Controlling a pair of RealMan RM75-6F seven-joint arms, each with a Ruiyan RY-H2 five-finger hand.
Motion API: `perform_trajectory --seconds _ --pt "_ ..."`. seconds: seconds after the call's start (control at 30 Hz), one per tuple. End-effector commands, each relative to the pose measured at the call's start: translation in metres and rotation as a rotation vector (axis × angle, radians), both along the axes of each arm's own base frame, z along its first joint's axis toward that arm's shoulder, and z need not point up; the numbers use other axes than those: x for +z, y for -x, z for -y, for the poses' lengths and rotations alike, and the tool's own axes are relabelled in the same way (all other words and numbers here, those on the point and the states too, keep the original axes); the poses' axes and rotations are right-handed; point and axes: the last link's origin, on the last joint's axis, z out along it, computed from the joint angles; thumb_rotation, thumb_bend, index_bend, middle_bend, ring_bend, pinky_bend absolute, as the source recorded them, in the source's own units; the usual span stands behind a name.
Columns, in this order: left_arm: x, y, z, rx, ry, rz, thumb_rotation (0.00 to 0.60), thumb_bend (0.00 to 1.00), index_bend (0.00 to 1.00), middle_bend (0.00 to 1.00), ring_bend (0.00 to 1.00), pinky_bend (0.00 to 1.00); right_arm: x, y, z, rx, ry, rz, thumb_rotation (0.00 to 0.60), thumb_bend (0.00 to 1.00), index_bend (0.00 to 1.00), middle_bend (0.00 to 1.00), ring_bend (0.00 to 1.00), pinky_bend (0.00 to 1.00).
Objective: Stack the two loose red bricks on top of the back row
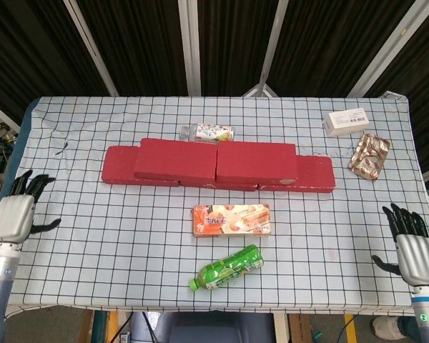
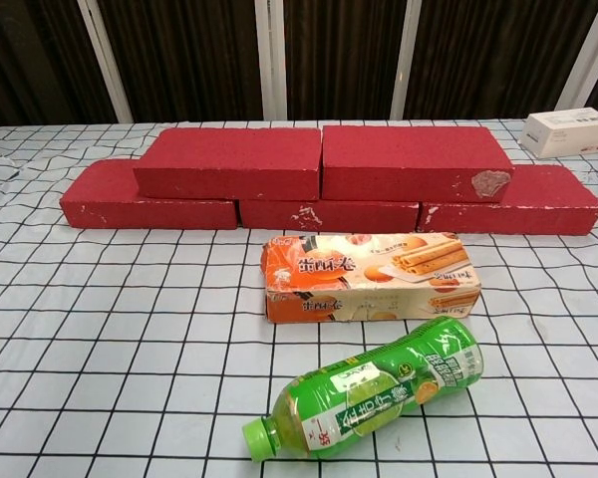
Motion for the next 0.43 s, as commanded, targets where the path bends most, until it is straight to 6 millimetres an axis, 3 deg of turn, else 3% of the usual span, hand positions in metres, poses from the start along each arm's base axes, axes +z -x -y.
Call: perform_trajectory --seconds 0.03,0.43 --pt "-0.004 0.001 0.014 -0.009 0.008 -0.058 0.600 0.00 0.19 0.14 0.00 0.09 0.000 -0.003 -0.001 0.015 -0.005 -0.007 0.600 0.22 0.00 0.00 0.00 0.00" --pt "0.004 -0.005 0.038 -0.034 -0.054 -0.111 0.600 0.00 0.19 0.12 0.00 0.09 0.007 -0.012 -0.010 0.053 0.003 0.005 0.600 0.22 0.00 0.00 0.00 0.00"
